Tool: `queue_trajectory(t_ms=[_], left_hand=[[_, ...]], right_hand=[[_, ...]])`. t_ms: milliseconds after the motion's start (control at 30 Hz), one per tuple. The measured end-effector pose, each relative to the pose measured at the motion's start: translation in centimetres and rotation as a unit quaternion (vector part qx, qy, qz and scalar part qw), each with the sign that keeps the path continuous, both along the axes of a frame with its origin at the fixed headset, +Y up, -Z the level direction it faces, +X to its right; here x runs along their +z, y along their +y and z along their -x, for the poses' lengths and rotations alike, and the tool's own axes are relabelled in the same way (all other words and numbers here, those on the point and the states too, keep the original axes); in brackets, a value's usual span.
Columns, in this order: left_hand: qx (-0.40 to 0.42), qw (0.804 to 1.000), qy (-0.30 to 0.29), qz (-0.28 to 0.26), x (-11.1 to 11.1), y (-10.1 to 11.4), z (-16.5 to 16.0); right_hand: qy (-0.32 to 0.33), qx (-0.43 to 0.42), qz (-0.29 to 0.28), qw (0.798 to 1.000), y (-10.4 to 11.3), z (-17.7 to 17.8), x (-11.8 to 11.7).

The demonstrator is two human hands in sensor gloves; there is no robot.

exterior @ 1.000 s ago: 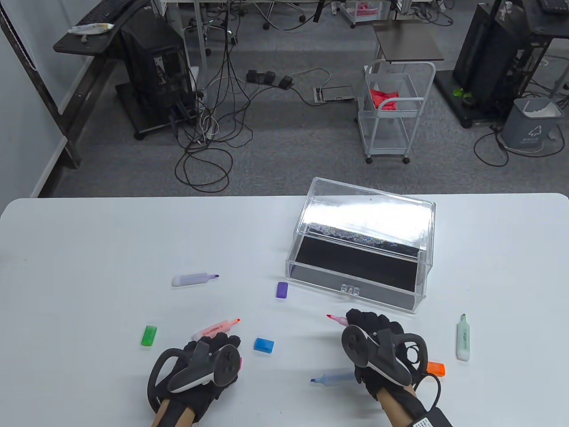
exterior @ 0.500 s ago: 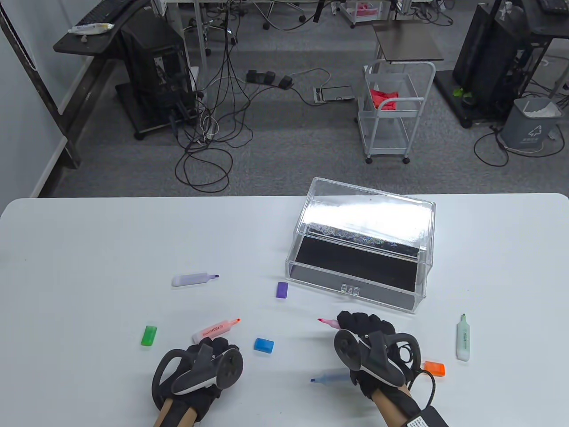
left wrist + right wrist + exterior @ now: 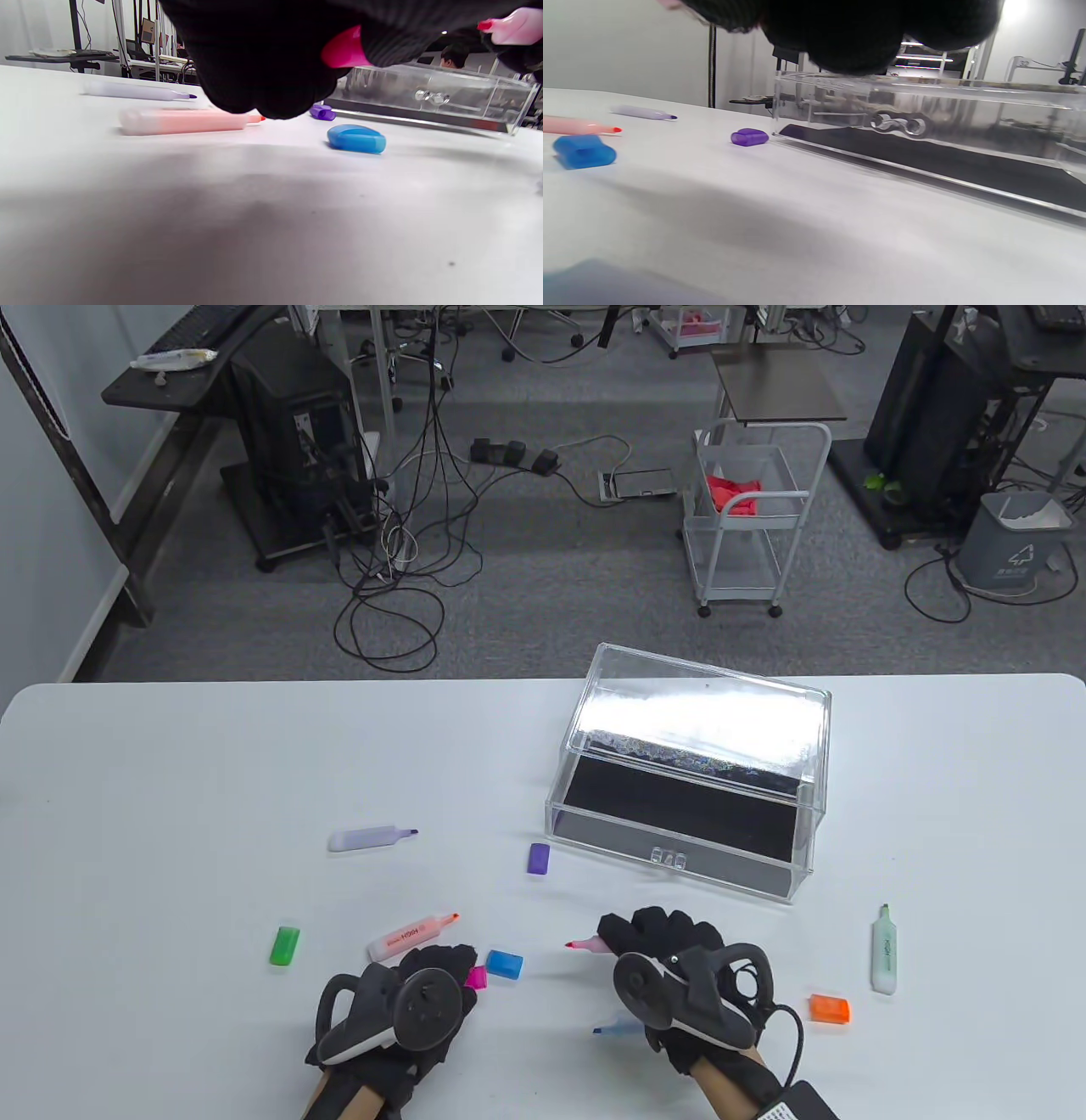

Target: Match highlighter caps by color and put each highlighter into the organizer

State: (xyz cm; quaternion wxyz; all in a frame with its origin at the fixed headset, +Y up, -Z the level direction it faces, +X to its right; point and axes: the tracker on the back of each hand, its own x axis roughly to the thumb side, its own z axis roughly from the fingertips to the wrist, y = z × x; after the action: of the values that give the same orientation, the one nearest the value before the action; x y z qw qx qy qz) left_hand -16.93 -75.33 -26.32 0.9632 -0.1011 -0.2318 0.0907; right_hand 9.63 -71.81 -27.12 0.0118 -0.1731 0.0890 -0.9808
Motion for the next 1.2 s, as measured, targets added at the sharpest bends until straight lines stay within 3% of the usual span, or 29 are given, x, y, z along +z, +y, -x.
queue_trajectory(t_ms=[333, 733, 1200], left_hand=[[0.095, 0.995, -0.014, 0.011, 0.4, 0.7, -0.2], [0.128, 0.991, -0.034, 0.025, 1.1, 1.2, -1.5], [0.181, 0.983, -0.023, 0.003, 2.0, 2.2, -1.8]], right_hand=[[0.056, 0.022, -0.028, 0.998, 0.0, 3.0, 1.6], [0.092, 0.042, -0.066, 0.993, -0.1, 5.3, 2.7], [0.099, 0.047, -0.127, 0.986, 0.5, 6.1, 3.6]])
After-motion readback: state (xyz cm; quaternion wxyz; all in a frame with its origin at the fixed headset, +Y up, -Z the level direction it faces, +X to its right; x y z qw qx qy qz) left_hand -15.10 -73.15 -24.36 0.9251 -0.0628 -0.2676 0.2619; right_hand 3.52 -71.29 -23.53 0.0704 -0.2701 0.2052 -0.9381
